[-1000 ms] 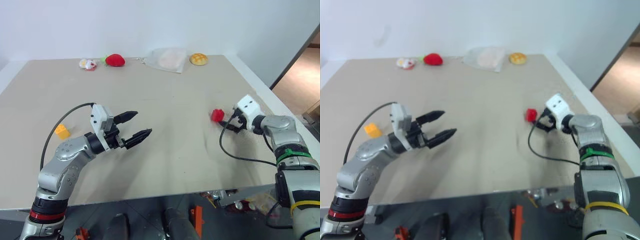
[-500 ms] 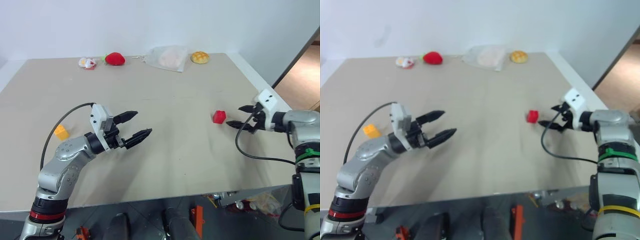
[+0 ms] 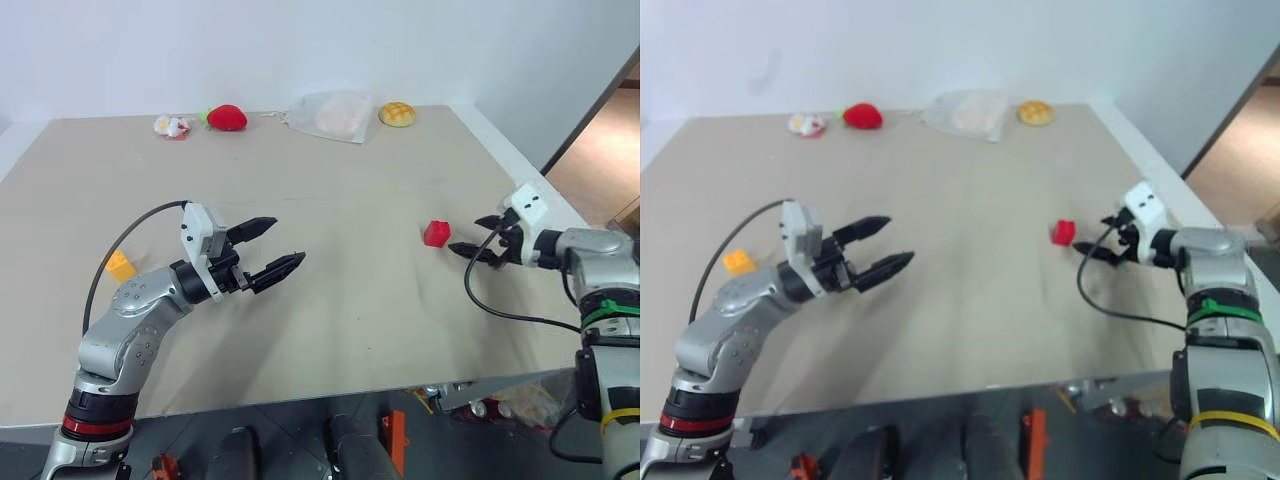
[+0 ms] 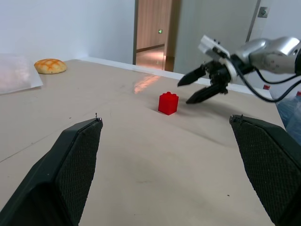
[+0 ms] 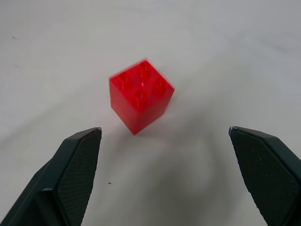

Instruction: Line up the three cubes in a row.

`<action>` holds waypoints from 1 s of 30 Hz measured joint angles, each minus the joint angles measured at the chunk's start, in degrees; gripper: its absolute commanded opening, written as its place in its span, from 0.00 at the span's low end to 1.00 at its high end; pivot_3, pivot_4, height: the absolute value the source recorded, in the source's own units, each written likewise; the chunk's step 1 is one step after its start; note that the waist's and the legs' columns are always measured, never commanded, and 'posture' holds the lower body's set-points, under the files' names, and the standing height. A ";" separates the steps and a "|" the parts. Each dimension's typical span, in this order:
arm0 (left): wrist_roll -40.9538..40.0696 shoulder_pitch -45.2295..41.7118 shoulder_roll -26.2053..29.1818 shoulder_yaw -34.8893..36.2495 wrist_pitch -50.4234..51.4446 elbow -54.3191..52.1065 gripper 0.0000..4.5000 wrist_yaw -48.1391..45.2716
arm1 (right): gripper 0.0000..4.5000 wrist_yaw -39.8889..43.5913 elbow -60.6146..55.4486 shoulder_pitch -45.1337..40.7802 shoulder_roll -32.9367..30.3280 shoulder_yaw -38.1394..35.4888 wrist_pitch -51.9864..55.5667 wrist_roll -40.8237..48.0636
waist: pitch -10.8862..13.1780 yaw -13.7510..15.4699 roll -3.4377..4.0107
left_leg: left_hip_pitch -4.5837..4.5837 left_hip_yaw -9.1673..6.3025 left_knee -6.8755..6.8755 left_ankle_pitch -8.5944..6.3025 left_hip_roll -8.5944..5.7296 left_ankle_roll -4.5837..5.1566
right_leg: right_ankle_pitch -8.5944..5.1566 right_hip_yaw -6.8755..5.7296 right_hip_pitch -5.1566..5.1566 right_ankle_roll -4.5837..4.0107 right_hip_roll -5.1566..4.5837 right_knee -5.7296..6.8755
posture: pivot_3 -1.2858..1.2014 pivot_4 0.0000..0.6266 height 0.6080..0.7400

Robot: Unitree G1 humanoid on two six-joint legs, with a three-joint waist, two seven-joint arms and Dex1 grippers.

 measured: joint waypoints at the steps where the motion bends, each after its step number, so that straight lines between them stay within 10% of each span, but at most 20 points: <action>1: 0.00 0.15 -0.01 -0.02 0.00 -0.03 0.99 0.01 | 1.00 0.10 -0.76 1.43 0.80 0.00 0.81 0.37 | 0.00 0.02 0.00 | -0.01 0.00 0.00 0.00 0.00 0.00 | 0.00 0.00 0.00 0.00 0.00 0.00 | 0.52 0.24 1.00; 30: 0.00 -0.12 -2.80 -1.56 -0.01 0.85 0.99 -0.01 | 1.00 -26.17 -45.49 22.89 11.29 -10.87 34.89 13.88 | 0.01 0.14 0.02 | -0.13 -0.04 0.07 -0.02 -0.03 0.03 | -0.04 0.03 -0.06 0.09 0.00 0.00 | 0.52 0.24 1.00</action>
